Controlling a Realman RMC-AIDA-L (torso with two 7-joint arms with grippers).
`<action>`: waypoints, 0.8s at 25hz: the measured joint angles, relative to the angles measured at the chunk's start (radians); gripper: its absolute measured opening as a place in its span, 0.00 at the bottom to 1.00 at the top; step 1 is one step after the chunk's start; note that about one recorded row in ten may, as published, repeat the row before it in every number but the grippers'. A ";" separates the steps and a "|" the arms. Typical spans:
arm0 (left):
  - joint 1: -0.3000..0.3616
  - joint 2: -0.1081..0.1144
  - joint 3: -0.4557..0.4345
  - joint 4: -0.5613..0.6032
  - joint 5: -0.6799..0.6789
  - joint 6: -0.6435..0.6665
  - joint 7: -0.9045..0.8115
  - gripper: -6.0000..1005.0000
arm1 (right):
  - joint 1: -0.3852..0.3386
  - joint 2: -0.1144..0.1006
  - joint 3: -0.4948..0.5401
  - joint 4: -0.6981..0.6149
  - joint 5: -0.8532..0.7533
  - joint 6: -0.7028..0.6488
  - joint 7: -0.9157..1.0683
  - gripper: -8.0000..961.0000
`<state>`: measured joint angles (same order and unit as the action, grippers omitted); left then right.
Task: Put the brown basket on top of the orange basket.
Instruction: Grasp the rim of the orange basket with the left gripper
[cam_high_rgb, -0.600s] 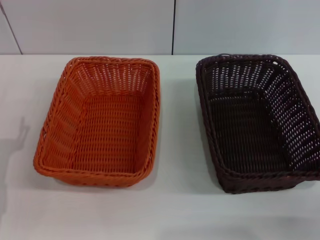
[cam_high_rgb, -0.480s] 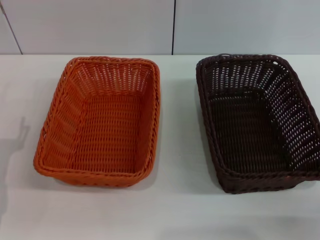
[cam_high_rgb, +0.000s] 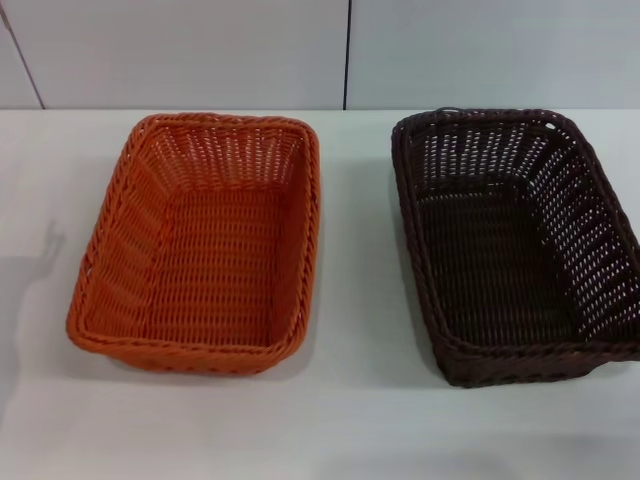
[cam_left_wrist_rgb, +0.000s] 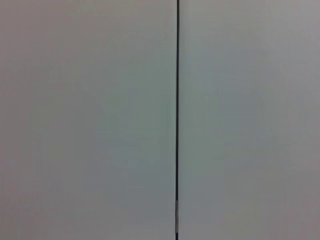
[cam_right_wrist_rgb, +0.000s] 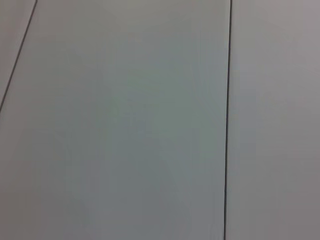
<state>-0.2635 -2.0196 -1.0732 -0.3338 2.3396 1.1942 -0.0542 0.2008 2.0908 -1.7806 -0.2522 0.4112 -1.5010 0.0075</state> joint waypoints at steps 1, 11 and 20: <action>0.001 0.033 0.004 -0.059 0.012 -0.073 -0.010 0.84 | 0.000 0.000 0.000 -0.002 0.000 0.000 0.000 0.86; 0.117 0.156 -0.297 -0.747 0.355 -0.960 -0.011 0.84 | 0.000 0.001 -0.003 -0.015 0.002 0.003 0.000 0.86; -0.011 0.008 -0.666 -1.218 0.464 -2.128 0.317 0.84 | 0.012 0.002 -0.013 -0.016 0.002 0.008 0.039 0.86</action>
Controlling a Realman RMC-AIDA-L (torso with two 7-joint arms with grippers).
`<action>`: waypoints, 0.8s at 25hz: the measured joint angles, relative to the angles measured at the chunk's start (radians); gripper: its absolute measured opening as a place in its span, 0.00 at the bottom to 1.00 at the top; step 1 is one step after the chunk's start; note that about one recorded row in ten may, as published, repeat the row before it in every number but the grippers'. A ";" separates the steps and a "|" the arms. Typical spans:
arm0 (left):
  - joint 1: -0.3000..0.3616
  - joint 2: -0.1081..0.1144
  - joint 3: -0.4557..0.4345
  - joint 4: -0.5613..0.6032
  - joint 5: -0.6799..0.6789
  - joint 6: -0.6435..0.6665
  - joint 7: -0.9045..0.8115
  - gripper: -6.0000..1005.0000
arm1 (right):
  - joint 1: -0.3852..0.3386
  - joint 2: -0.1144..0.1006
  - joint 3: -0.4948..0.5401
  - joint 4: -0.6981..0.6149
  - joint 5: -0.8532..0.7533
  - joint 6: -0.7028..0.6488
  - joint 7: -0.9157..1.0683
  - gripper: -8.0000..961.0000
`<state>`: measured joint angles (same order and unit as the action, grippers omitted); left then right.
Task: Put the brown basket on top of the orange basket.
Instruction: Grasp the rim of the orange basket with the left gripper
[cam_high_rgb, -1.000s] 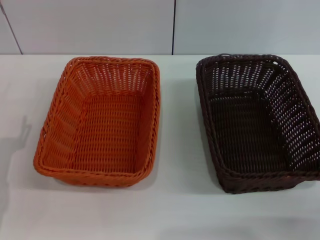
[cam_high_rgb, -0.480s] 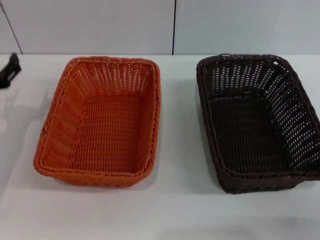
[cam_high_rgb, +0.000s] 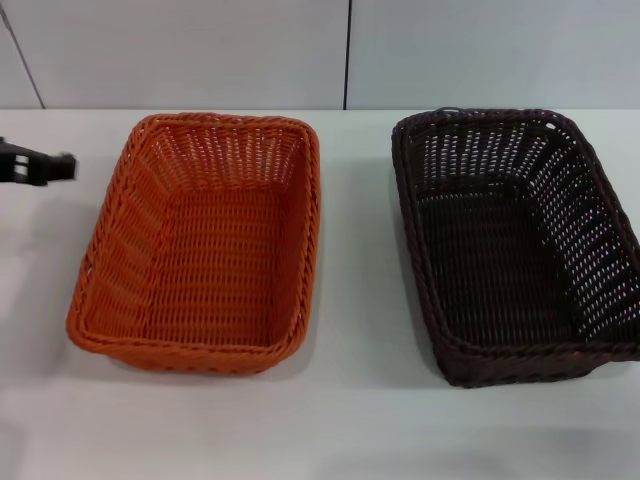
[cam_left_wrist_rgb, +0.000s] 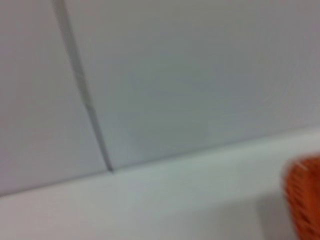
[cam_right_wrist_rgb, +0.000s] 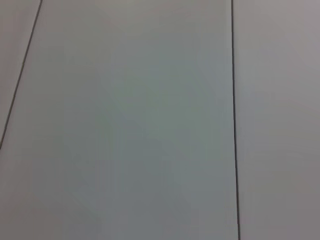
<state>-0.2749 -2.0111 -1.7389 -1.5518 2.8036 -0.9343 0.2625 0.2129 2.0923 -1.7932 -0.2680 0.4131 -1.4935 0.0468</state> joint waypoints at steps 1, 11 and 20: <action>-0.021 -0.029 -0.041 -0.035 0.003 -0.085 0.061 0.84 | 0.002 0.000 0.000 0.000 0.000 0.000 0.010 0.86; -0.072 -0.048 -0.043 -0.173 -0.002 -0.279 0.096 0.84 | 0.005 -0.001 0.000 0.006 0.000 0.001 0.028 0.86; -0.108 -0.051 -0.009 -0.093 -0.003 -0.316 0.074 0.84 | 0.000 -0.002 0.000 0.007 -0.001 0.001 0.028 0.86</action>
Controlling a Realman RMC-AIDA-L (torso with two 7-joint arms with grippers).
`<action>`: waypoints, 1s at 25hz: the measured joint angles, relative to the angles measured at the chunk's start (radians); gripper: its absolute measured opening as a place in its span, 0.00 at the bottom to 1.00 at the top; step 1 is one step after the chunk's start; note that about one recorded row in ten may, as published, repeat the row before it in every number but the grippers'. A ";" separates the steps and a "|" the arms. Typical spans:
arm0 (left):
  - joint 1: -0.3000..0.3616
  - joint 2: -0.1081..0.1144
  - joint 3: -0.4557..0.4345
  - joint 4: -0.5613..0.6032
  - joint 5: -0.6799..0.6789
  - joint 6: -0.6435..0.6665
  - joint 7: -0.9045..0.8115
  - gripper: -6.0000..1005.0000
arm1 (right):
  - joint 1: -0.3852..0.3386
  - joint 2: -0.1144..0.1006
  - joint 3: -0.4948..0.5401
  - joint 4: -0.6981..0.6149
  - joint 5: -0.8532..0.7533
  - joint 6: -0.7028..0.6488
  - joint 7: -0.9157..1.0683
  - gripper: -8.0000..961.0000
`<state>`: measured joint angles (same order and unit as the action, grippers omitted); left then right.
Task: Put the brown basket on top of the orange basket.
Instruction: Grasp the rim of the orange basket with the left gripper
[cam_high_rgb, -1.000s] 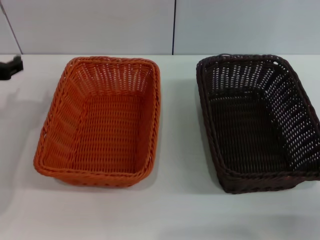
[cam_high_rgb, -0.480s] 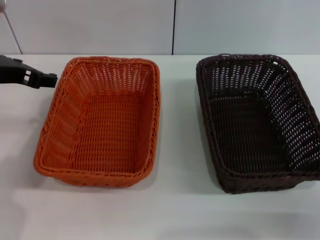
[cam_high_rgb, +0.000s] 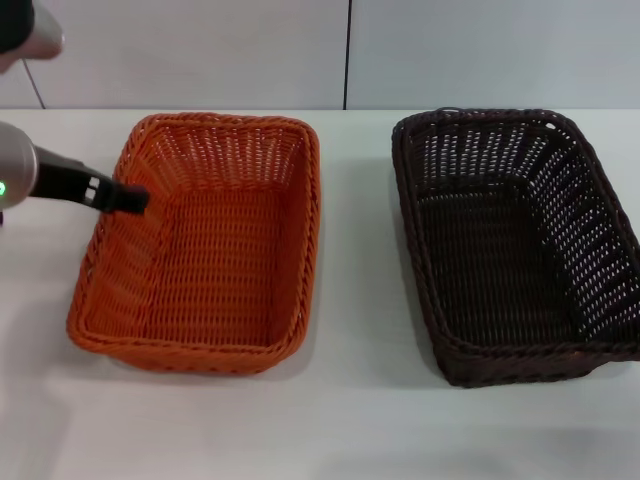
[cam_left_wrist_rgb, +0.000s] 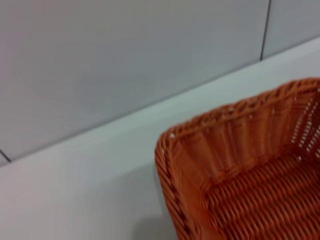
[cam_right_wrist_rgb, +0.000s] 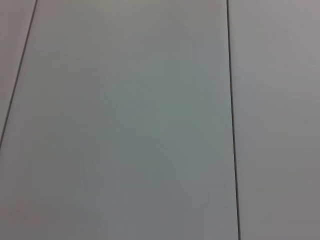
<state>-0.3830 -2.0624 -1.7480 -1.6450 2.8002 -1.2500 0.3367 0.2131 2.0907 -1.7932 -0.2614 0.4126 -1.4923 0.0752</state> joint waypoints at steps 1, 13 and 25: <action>-0.006 0.000 0.001 0.026 0.002 0.005 -0.005 0.84 | 0.000 0.000 0.000 0.000 0.000 0.000 0.000 0.86; -0.040 0.002 -0.007 0.174 0.018 0.063 -0.033 0.84 | -0.005 -0.002 0.000 0.001 -0.005 0.000 0.000 0.86; -0.100 0.002 -0.007 0.311 0.021 0.108 -0.031 0.84 | -0.012 -0.002 0.000 0.002 -0.006 -0.001 0.000 0.86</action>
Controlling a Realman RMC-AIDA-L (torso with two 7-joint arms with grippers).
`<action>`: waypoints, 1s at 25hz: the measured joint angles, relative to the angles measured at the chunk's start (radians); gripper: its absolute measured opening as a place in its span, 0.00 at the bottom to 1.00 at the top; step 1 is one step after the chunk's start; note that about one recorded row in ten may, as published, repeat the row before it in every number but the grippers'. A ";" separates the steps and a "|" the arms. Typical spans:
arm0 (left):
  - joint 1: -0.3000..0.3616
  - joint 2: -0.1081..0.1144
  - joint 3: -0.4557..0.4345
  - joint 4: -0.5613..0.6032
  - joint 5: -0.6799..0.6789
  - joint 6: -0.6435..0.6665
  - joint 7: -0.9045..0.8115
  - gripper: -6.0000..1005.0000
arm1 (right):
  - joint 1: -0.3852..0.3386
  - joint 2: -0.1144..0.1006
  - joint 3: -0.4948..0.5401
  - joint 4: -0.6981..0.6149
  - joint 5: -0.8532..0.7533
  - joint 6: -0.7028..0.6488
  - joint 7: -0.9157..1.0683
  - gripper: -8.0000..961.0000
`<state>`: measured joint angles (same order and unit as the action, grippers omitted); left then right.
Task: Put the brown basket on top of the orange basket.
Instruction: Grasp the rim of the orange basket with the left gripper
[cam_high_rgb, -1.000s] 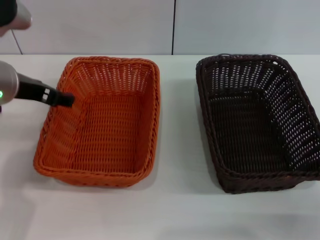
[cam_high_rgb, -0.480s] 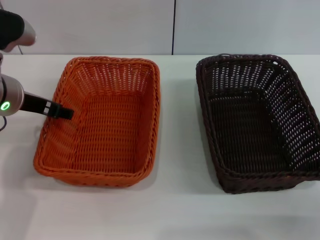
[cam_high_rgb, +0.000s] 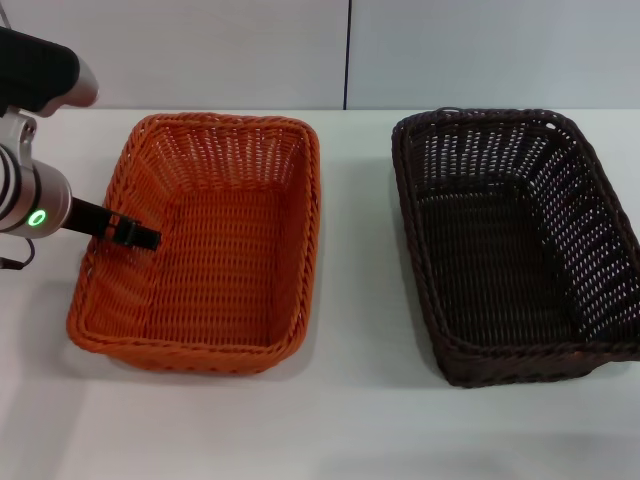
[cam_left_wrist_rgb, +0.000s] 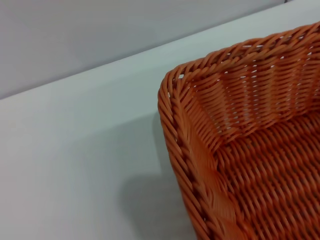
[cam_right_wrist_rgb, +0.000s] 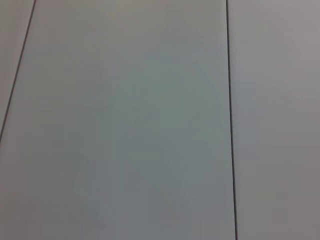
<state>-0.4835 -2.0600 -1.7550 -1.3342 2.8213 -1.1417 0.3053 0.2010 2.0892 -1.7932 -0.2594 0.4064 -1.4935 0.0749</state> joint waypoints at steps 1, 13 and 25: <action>-0.014 0.000 0.002 0.026 0.008 0.011 -0.001 0.84 | 0.000 0.000 0.000 0.000 0.000 0.000 0.000 0.86; -0.043 -0.002 0.021 0.043 0.068 0.016 -0.008 0.80 | 0.002 0.000 -0.002 -0.006 0.000 -0.003 0.000 0.86; -0.051 0.000 0.021 0.030 0.067 0.013 -0.003 0.38 | 0.008 -0.001 -0.002 -0.006 0.006 -0.002 0.000 0.86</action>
<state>-0.5346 -2.0596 -1.7340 -1.3044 2.8884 -1.1284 0.3024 0.2093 2.0880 -1.7947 -0.2656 0.4123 -1.4959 0.0748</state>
